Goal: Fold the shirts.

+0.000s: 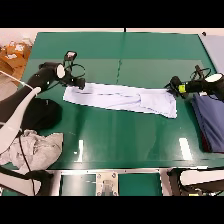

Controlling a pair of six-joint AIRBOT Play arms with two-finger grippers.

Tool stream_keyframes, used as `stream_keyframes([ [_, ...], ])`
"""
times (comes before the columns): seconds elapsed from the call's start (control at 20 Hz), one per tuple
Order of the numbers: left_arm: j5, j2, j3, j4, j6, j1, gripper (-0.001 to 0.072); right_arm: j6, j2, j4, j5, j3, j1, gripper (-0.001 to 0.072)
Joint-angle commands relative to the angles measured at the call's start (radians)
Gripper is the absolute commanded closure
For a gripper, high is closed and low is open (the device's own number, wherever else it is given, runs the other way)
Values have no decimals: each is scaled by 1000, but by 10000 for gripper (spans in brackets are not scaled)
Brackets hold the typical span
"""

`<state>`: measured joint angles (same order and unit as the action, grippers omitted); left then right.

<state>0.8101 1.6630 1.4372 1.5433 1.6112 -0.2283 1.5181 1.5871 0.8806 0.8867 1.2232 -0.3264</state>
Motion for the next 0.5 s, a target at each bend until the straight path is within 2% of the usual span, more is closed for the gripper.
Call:
stream_keyframes([
  [0.0, 101, 40, 136, 87, 64, 77, -5, -107, 74, -32, 66, 142, -67, 271],
  [0.05, 193, 40, 185, 90, 65, 117, -6, -146, 74, -31, 152, 172, -105, 147],
  [0.1, 266, 40, 222, 78, 68, 154, -5, -195, 74, -31, 241, 189, -147, 120],
  [0.25, 401, 40, 261, 40, 66, 215, -5, -277, 80, -27, 365, 154, -262, 113],
  [0.4, 438, 40, 261, -9, 55, 212, -5, -393, 119, -38, 413, 53, -317, 91],
  [0.45, 430, 40, 261, -53, 55, 213, -5, -434, 140, -55, 424, 21, -318, 35],
])
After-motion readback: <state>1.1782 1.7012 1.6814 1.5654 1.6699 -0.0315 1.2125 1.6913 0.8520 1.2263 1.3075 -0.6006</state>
